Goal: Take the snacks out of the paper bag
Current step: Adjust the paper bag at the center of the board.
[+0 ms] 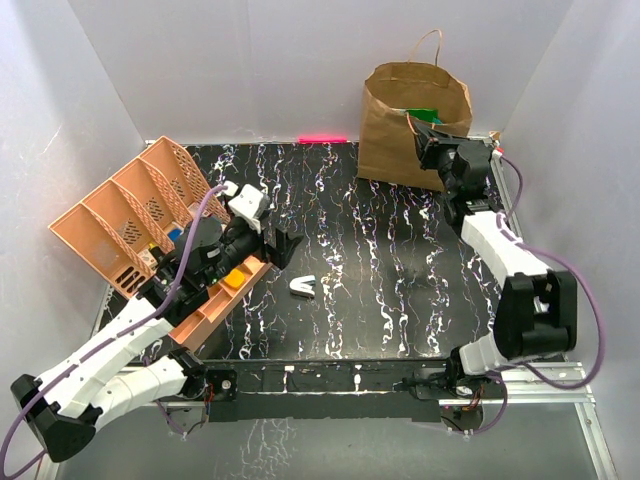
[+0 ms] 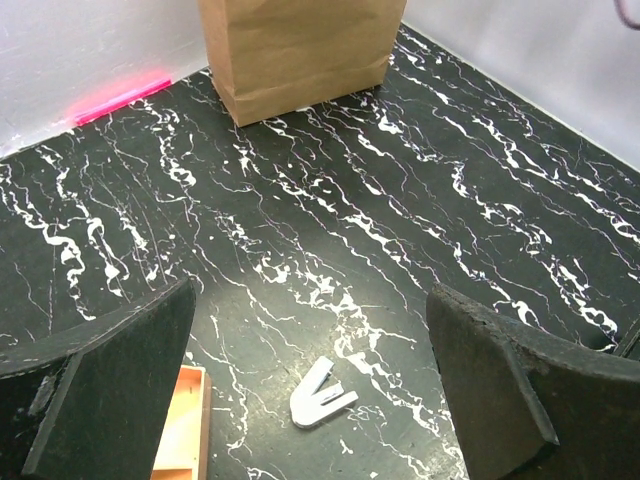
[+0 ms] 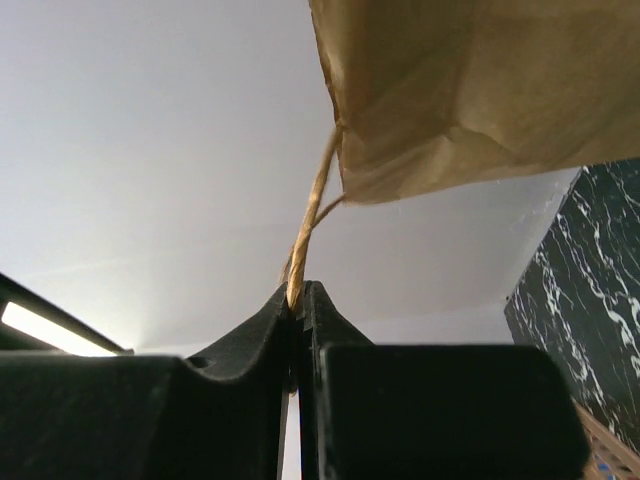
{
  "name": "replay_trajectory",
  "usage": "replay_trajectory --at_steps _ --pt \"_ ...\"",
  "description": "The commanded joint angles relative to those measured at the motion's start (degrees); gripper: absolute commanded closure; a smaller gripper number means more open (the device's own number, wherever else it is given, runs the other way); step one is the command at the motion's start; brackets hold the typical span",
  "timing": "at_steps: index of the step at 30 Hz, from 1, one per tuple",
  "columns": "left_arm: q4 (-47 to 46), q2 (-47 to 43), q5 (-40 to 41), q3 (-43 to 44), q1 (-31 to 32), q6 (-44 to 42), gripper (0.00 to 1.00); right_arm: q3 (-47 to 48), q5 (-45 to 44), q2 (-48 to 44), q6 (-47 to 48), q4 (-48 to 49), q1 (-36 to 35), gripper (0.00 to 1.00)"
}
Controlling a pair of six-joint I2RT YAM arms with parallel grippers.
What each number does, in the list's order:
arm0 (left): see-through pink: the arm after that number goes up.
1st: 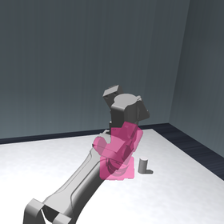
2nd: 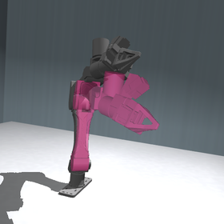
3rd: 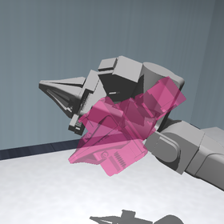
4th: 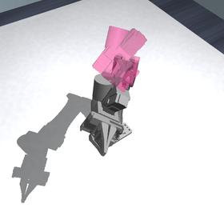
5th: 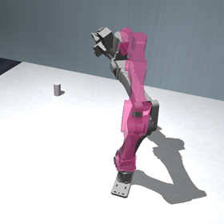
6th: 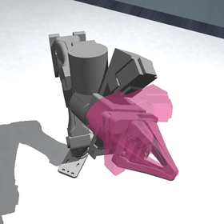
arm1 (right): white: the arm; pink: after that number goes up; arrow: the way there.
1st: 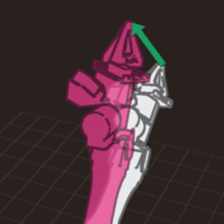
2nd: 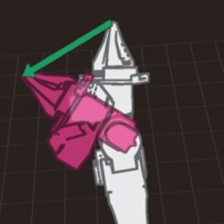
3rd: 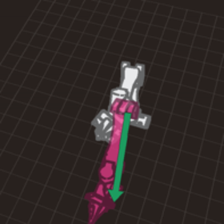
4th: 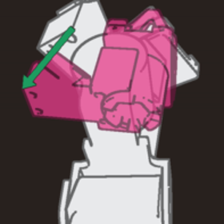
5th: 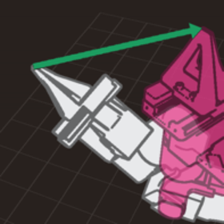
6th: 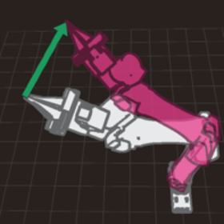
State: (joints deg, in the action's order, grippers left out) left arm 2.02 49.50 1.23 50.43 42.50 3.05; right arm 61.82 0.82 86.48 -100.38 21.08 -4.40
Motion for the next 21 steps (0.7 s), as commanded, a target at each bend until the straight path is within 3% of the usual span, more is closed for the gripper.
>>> replay_trajectory --at_steps 1,8,11,16,21 --pt "-2.3 1.4 -0.9 -0.8 -0.3 0.7 0.02 -3.4 6.1 -9.7 4.1 -5.3 0.6 0.93" --pt "-2.8 5.5 -2.2 -0.5 -0.8 2.2 0.02 -7.2 11.9 -27.4 17.6 -24.9 1.6 0.93" --pt "-1.4 8.2 -3.0 2.3 -0.8 5.5 0.02 -7.5 7.3 -34.9 23.9 -37.8 -0.5 0.93" --pt "3.8 12.7 -8.2 12.3 -0.7 14.5 0.02 -11.1 5.1 -47.4 31.6 -49.8 -0.7 0.93" --pt "2.3 16.0 -16.5 17.5 -0.7 22.3 0.02 -9.4 -0.5 -56.8 39.8 -63.4 -0.6 0.93"
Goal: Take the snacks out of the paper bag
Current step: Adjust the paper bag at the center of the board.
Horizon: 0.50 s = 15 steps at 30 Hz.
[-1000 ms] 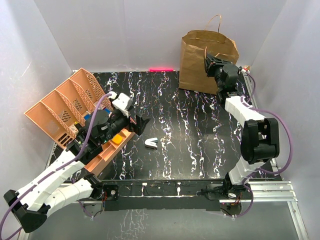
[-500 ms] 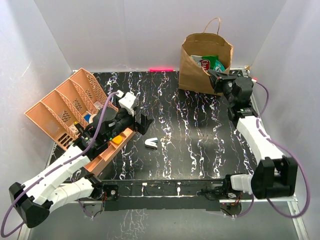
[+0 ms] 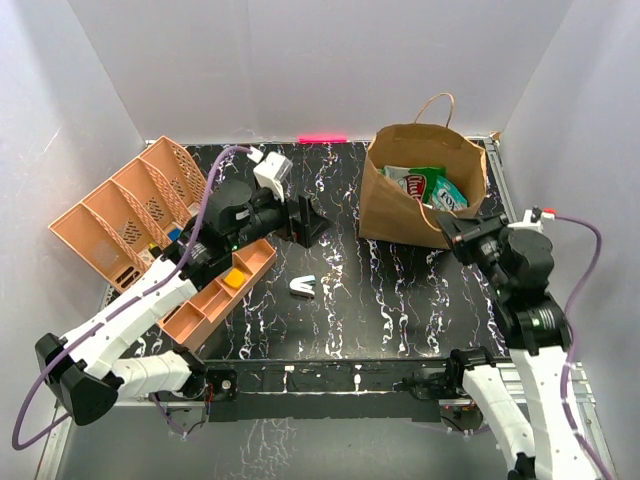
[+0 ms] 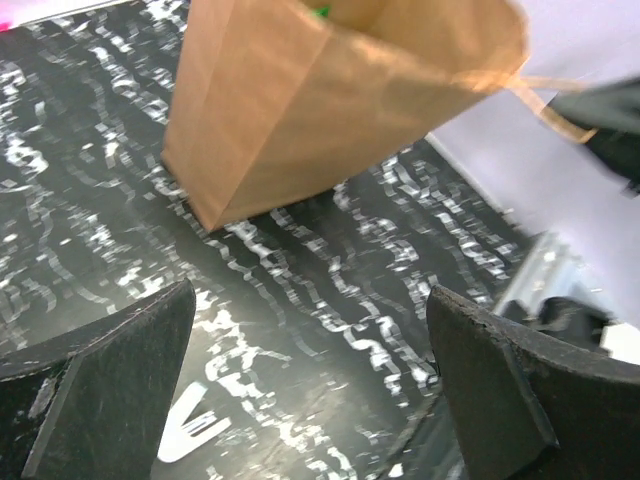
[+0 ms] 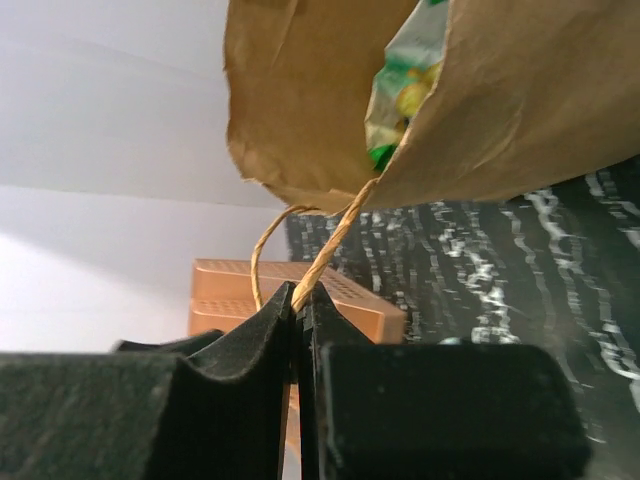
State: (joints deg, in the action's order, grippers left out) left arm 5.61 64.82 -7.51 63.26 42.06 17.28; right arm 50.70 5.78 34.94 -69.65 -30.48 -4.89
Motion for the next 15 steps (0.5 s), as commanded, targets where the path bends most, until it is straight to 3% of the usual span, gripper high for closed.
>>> replay_trajectory --at_steps 1,7,15 --pt "-2.4 1.4 -8.6 5.4 -0.2 9.3 0.02 1.8 -6.2 -7.1 10.4 -13.3 -0.2 0.93" --pt "-6.9 9.3 -12.0 12.3 0.3 12.2 0.02 2.0 -9.6 -15.4 15.3 -21.0 -0.1 0.93" --pt "-5.2 24.2 -11.4 29.8 2.9 8.2 0.02 6.1 -18.2 -22.3 18.6 -31.4 -0.2 0.92"
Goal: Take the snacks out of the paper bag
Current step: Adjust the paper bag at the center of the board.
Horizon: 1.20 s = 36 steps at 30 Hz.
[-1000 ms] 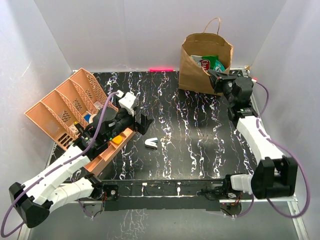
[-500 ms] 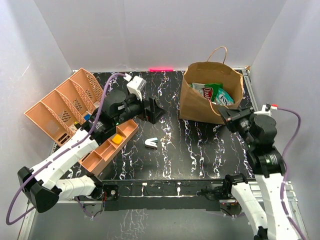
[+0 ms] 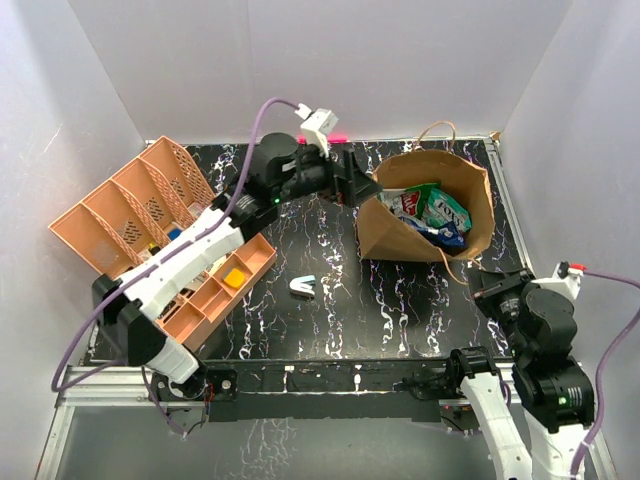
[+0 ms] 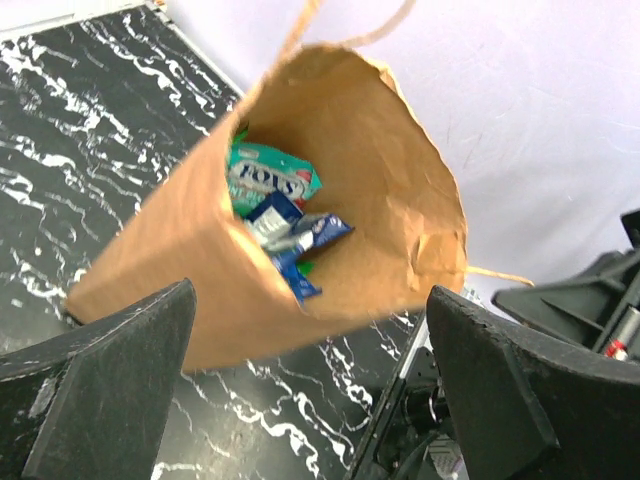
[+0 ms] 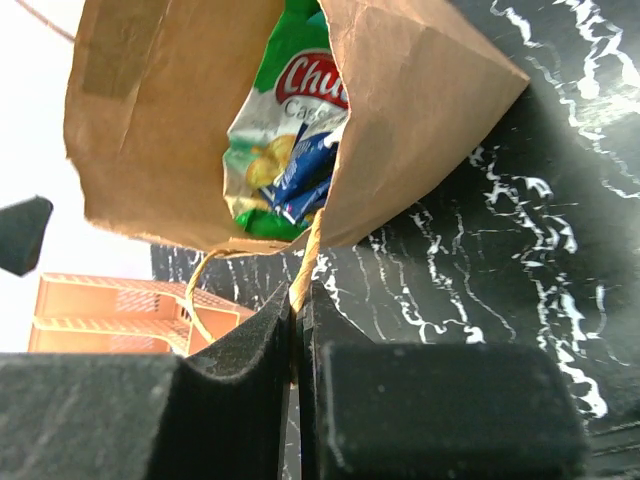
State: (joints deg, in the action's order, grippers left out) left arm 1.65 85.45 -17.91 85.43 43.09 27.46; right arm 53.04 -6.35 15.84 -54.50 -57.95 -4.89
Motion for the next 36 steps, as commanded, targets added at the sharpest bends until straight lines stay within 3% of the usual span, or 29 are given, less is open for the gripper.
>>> replay_trajectory --at_steps 1,13,27,33,36 --pt "-1.3 5.2 -0.3 9.8 2.5 -2.8 0.02 3.9 -6.4 -3.8 3.7 -4.2 -0.2 0.92" --pt "12.4 28.2 11.4 42.3 9.0 -17.4 0.05 7.3 -7.6 -5.4 4.8 -4.5 -0.6 0.92" --pt "1.3 38.1 8.9 48.7 9.5 -16.8 0.43 8.8 -9.1 -6.6 4.4 -4.2 -1.9 0.92" --pt "-3.2 39.6 8.9 49.8 9.6 -18.3 0.51 9.4 -9.4 -6.7 4.9 -4.4 -2.0 0.92" --pt "-5.7 39.9 8.9 49.7 9.6 -19.3 0.62 9.9 -9.6 -6.1 5.6 -4.3 -2.0 0.92"
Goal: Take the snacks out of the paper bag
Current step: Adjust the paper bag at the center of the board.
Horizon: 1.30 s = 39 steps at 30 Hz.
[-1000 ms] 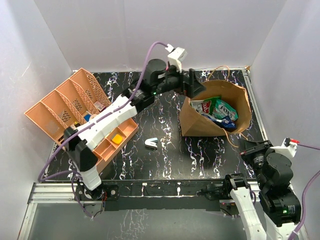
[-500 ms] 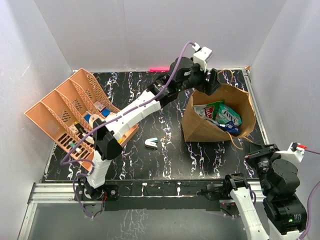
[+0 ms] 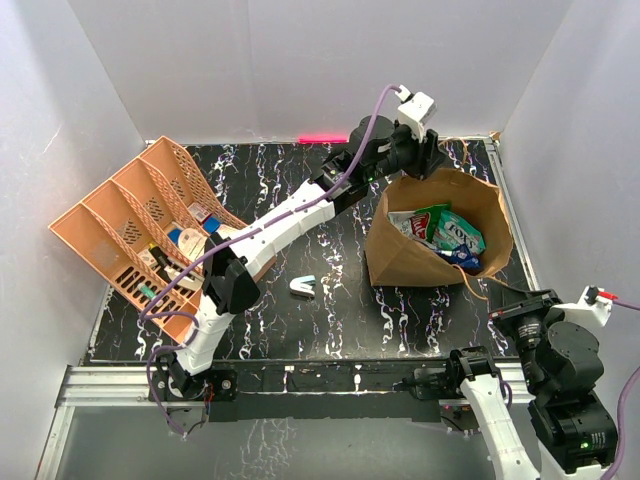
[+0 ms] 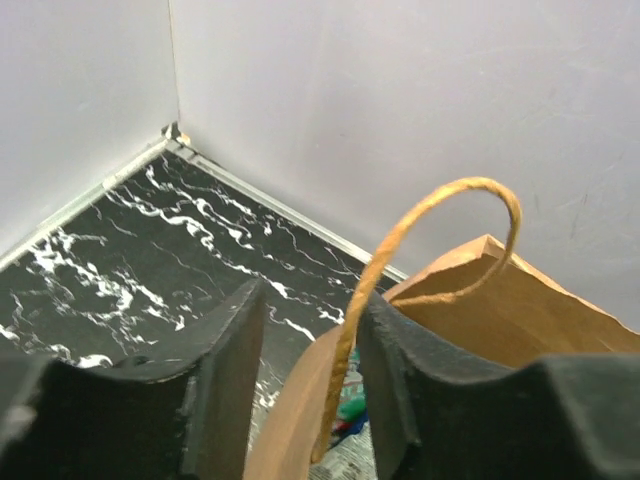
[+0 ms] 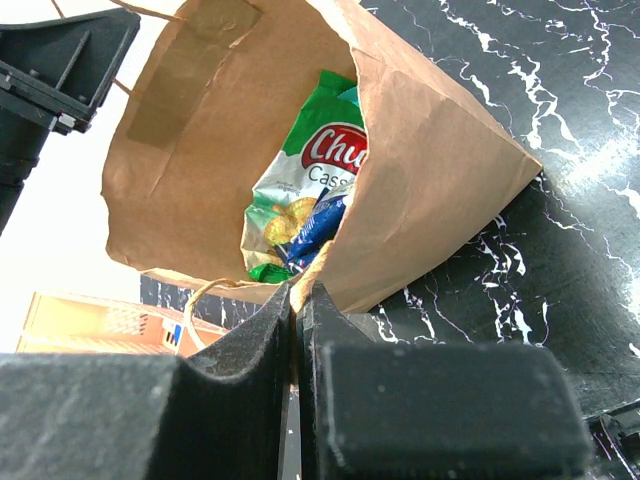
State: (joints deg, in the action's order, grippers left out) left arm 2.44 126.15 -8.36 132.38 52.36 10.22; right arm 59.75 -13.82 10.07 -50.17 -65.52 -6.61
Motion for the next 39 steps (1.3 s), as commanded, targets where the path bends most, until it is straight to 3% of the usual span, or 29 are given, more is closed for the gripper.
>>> replay_trajectory --at_steps 1,8,13,21,32,36,39 --pt "-7.2 -0.7 -0.4 2.7 0.3 -2.6 0.68 3.4 -2.1 -0.2 1.4 3.4 -0.3 0.92" --pt "-12.1 -1.4 4.9 2.3 0.3 -7.8 1.00 2.6 1.5 1.2 5.3 8.3 -0.3 0.92" --pt "-15.2 -3.3 8.2 0.4 -1.8 -10.1 1.00 0.9 8.5 5.7 9.7 15.3 -0.3 0.92" --pt "-18.7 -3.6 3.0 -0.2 -15.5 1.2 1.00 -0.1 19.3 19.7 14.6 31.6 -0.3 0.92" --pt "-26.9 -1.4 -5.2 2.7 -33.9 7.3 1.00 1.0 37.5 51.4 8.1 63.5 -0.6 0.92" --pt "-28.0 -0.1 -7.6 3.1 -36.0 7.2 1.00 1.5 41.4 61.4 2.8 72.4 -2.1 0.92" --pt "-28.4 -0.1 -9.7 0.1 -36.1 7.0 1.00 2.3 42.9 66.9 3.4 73.1 -4.8 0.92"
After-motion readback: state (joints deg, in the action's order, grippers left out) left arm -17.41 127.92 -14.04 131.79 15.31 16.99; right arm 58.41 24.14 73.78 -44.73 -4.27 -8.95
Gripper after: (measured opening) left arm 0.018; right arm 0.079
